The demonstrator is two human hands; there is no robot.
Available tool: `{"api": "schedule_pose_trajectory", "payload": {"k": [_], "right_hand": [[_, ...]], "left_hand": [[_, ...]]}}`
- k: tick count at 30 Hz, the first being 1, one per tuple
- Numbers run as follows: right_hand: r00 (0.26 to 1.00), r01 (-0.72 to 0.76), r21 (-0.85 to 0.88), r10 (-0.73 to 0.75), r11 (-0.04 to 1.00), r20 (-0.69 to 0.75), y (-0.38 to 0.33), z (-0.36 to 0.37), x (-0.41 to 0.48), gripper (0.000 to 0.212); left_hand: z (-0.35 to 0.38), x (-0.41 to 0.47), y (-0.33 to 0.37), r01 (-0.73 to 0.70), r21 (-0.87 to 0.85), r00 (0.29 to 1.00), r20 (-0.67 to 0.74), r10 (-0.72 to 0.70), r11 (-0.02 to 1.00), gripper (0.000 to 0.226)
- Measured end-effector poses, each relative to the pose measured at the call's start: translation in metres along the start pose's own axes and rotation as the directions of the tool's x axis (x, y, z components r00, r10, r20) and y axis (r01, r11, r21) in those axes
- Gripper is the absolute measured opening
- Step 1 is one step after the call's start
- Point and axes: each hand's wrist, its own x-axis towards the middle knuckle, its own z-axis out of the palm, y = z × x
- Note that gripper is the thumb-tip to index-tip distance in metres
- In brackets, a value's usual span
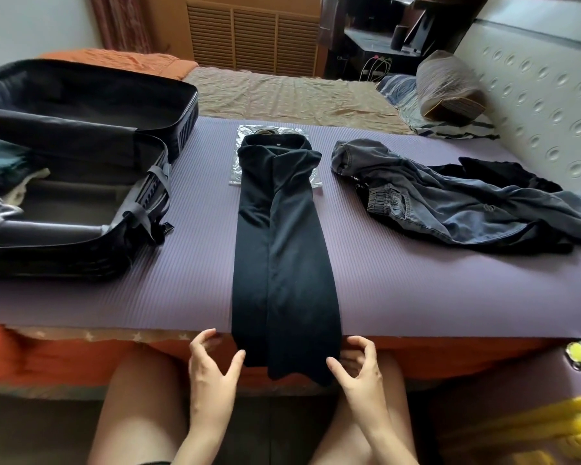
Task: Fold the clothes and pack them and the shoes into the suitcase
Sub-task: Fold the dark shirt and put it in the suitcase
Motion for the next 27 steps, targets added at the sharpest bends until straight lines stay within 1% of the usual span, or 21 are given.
{"api": "schedule_pose_trajectory", "payload": {"k": [1, 3, 6, 9, 12, 16, 18, 22, 27], "right_hand": [[1.000, -0.010, -0.021, 0.010, 1.000, 0.001, 0.001, 0.000, 0.000, 0.047], [1.000, -0.027, -0.016, 0.027, 1.000, 0.004, 0.001, 0.001, 0.001, 0.047], [1.000, -0.013, 0.004, 0.013, 1.000, 0.018, -0.001, 0.003, 0.002, 0.049], [0.999, 0.002, 0.046, -0.003, 0.999, 0.032, -0.001, 0.002, -0.001, 0.049], [0.999, 0.002, 0.086, -0.006, 0.996, 0.046, 0.002, -0.001, -0.003, 0.050], [0.996, -0.007, 0.130, -0.004, 0.991, 0.087, 0.001, -0.006, -0.004, 0.057], [0.991, -0.017, 0.132, -0.002, 0.991, 0.137, -0.001, -0.010, -0.005, 0.058], [0.984, -0.054, 0.129, 0.030, 0.990, 0.178, 0.001, -0.017, -0.005, 0.064], [0.981, -0.097, 0.125, 0.074, 0.987, 0.178, 0.004, -0.017, -0.004, 0.067]], "left_hand": [[-0.002, 0.001, -0.001, 0.034, -0.032, 0.998, 0.052, -0.032, 0.999, 0.059], [-0.003, 0.001, 0.000, 0.060, -0.052, 0.987, 0.152, -0.051, 0.997, 0.057], [-0.001, -0.002, 0.001, 0.051, -0.086, 0.975, 0.222, -0.030, 0.995, 0.054], [-0.002, -0.003, -0.004, 0.107, -0.119, 0.975, 0.209, -0.081, 0.987, 0.062], [-0.007, -0.007, -0.004, 0.189, -0.199, 0.961, 0.240, -0.139, 0.962, 0.063], [-0.014, -0.014, -0.002, 0.202, -0.283, 0.949, 0.293, -0.116, 0.938, 0.071], [-0.015, -0.016, -0.002, 0.199, -0.294, 0.950, 0.291, -0.111, 0.935, 0.073], [-0.015, -0.019, -0.002, 0.228, -0.291, 0.953, 0.263, -0.151, 0.929, 0.073], [-0.012, -0.024, -0.003, 0.275, -0.301, 0.946, 0.256, -0.200, 0.913, 0.075]]}}
